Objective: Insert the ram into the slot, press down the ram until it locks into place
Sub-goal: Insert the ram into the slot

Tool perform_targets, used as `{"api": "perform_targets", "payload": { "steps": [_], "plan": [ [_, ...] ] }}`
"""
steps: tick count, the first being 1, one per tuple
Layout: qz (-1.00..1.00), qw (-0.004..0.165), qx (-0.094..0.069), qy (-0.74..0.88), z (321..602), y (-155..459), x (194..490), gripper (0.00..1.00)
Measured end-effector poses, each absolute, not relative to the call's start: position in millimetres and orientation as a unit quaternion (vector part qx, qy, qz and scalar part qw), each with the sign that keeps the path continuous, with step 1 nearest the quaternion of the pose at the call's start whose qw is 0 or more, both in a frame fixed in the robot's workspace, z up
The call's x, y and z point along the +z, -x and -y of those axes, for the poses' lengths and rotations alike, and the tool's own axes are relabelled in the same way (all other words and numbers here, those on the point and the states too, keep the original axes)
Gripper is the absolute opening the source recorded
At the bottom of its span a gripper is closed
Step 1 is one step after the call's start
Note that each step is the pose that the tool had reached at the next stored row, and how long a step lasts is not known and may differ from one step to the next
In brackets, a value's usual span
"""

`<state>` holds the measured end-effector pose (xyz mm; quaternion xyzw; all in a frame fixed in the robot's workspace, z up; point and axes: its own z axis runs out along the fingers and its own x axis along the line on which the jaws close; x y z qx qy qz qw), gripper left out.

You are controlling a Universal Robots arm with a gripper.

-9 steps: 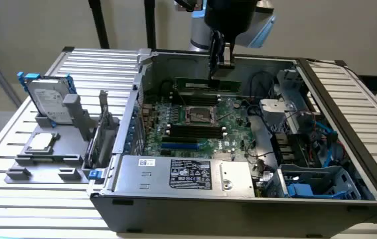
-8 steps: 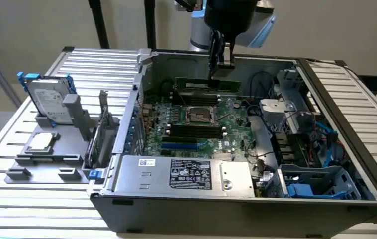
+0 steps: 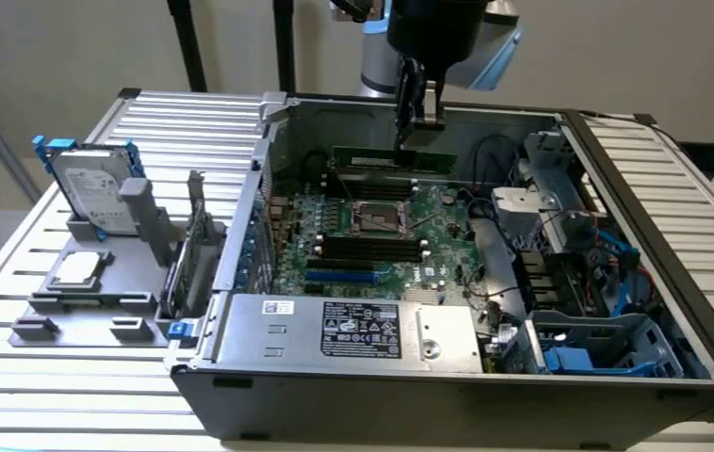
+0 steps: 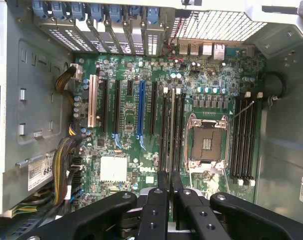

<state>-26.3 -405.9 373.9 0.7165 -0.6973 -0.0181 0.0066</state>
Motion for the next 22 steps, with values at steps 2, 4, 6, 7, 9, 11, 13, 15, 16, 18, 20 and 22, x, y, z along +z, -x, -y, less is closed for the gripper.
{"api": "perform_targets", "payload": {
  "steps": [2, 4, 6, 7, 9, 11, 13, 15, 16, 18, 20, 22],
  "plan": [
    [0.697, 0.007, -0.018, -0.716, 405.9, 26.3, 373.9, 0.13],
    [0.697, 0.007, -0.018, -0.717, 405.9, 26.3, 373.8, 0.13],
    [0.697, 0.006, -0.018, -0.716, 405.9, 26.8, 372.3, 0.13],
    [0.697, 0.006, -0.018, -0.716, 405.8, 27.3, 370.7, 0.13],
    [0.697, 0.006, -0.017, -0.717, 405.8, 28.6, 367.2, 0.13],
    [0.697, 0.006, -0.017, -0.717, 405.6, 30.4, 363.6, 0.13],
    [0.697, 0.006, -0.017, -0.717, 405.2, 33.1, 359.8, 0.13],
    [0.697, 0.006, -0.017, -0.717, 404.8, 35.1, 356.3, 0.13],
    [0.697, 0.006, -0.017, -0.717, 404.5, 35.4, 354.3, 0.13],
    [0.697, 0.006, -0.017, -0.717, 404.0, 35.9, 350.7, 0.13],
    [0.697, 0.006, -0.017, -0.717, 403.5, 36.0, 347.1, 0.13],
    [0.697, 0.006, -0.017, -0.717, 403.1, 36.1, 343.5, 0.13]
  ]
}}
